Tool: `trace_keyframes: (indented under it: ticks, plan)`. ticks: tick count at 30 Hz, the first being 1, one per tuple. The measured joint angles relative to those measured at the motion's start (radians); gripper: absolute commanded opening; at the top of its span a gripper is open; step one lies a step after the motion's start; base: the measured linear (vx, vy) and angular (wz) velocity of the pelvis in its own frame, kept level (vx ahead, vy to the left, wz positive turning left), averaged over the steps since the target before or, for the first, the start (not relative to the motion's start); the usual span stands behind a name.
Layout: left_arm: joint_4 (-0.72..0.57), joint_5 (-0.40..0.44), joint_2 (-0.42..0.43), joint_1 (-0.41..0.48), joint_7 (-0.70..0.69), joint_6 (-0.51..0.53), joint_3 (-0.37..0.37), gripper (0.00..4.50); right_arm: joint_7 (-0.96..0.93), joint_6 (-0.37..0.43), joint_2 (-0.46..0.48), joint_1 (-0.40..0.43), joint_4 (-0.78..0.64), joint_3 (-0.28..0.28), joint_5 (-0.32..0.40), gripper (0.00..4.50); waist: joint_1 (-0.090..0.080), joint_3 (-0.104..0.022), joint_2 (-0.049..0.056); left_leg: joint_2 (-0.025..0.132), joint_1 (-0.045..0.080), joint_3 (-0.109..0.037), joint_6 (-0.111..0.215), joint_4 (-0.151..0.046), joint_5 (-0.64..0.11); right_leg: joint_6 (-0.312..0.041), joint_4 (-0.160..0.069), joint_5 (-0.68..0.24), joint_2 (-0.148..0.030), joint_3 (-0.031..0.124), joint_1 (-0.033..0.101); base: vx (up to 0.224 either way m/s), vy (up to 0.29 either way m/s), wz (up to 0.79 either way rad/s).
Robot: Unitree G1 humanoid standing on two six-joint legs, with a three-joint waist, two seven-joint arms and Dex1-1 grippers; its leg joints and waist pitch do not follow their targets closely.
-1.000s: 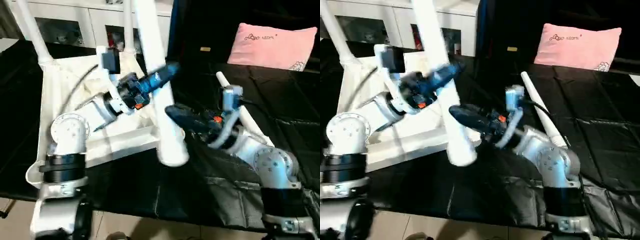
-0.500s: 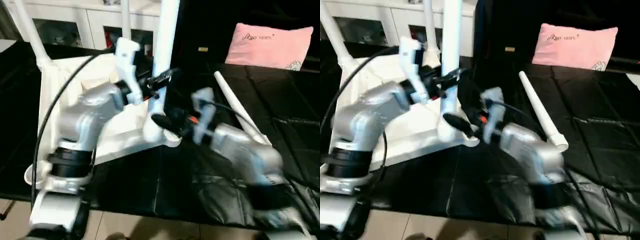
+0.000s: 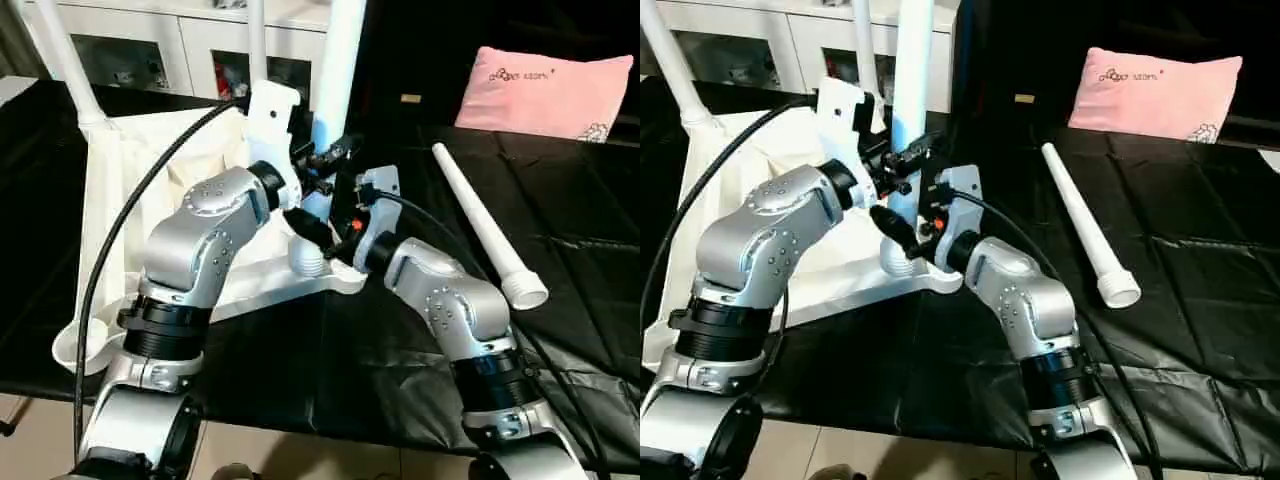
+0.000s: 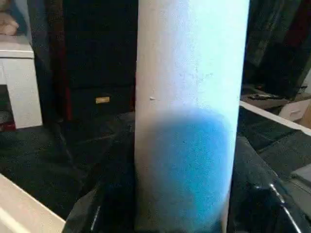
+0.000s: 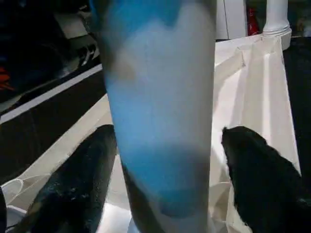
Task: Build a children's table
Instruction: Pick table leg
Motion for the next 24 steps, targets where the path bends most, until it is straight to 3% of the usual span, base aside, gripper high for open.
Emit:
trace_keyframes:
  ticks: [12,21,24]
  plan:
    - [0.009,0.008,-0.009,-0.022,0.025,-0.001,0.011,1.86,-0.005,-0.004,0.011,-0.004,0.018,0.002,-0.002,2.13,0.0,0.0,0.0,0.0,0.0,0.0,0.0,0.0,0.0,0.0,0.0,0.0,0.0,0.0,0.0,0.0,0.0,0.0]
    - [0.01,0.008,-0.007,-0.027,0.028,0.009,0.031,1.86,0.003,-0.006,0.017,-0.026,0.04,0.005,-0.002,1.99,0.0,0.0,0.0,0.0,0.0,0.0,0.0,0.0,0.0,0.0,0.0,0.0,0.0,0.0,0.0,0.0,0.0,0.0]
    - [0.01,-0.029,-0.02,-0.028,0.029,0.037,0.068,2.55,0.028,-0.006,0.008,-0.026,0.039,0.005,0.0,1.99,0.001,0.0,0.0,0.0,0.0,0.0,0.0,0.0,0.0,0.0,0.0,0.0,0.0,0.0,0.0,0.0,0.0,0.0]
